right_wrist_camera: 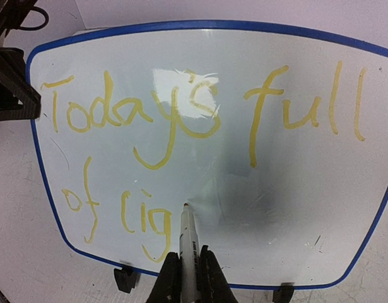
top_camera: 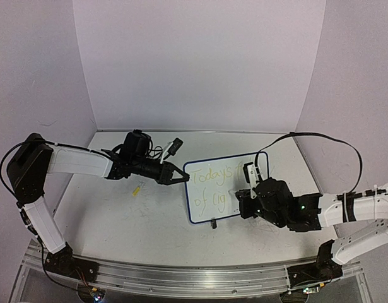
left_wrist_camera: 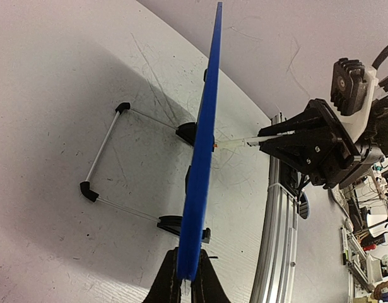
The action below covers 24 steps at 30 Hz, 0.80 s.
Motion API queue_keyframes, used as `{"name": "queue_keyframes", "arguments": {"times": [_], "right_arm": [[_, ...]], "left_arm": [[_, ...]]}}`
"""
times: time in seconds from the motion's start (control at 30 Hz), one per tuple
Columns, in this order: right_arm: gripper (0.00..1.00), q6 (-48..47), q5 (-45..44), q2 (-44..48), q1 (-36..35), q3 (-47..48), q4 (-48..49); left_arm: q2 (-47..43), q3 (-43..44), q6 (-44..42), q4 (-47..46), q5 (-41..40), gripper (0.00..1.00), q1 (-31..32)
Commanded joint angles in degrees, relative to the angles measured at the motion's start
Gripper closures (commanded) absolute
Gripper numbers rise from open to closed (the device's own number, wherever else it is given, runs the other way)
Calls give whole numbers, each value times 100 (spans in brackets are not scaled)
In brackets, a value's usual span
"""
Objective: Write a sentence on the whiteboard
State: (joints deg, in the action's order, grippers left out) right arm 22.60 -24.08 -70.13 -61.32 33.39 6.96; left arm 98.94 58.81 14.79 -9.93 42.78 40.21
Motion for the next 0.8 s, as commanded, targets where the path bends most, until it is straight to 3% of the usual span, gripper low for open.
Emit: {"name": "queue_keyframes", "arguments": {"times": [0.0,0.37,0.77], "right_arm": [[100,-111,43,-103,5,241,323],[100,-10,-242,-273,4,259,256],[100,150,72,-201,-6,35,-43]], "left_arm": [[-89,146,-160,180,-197,100,58],[-103,141,-160,184,-191,100,58],[-85,149,-149,180,-174,100,58]]}}
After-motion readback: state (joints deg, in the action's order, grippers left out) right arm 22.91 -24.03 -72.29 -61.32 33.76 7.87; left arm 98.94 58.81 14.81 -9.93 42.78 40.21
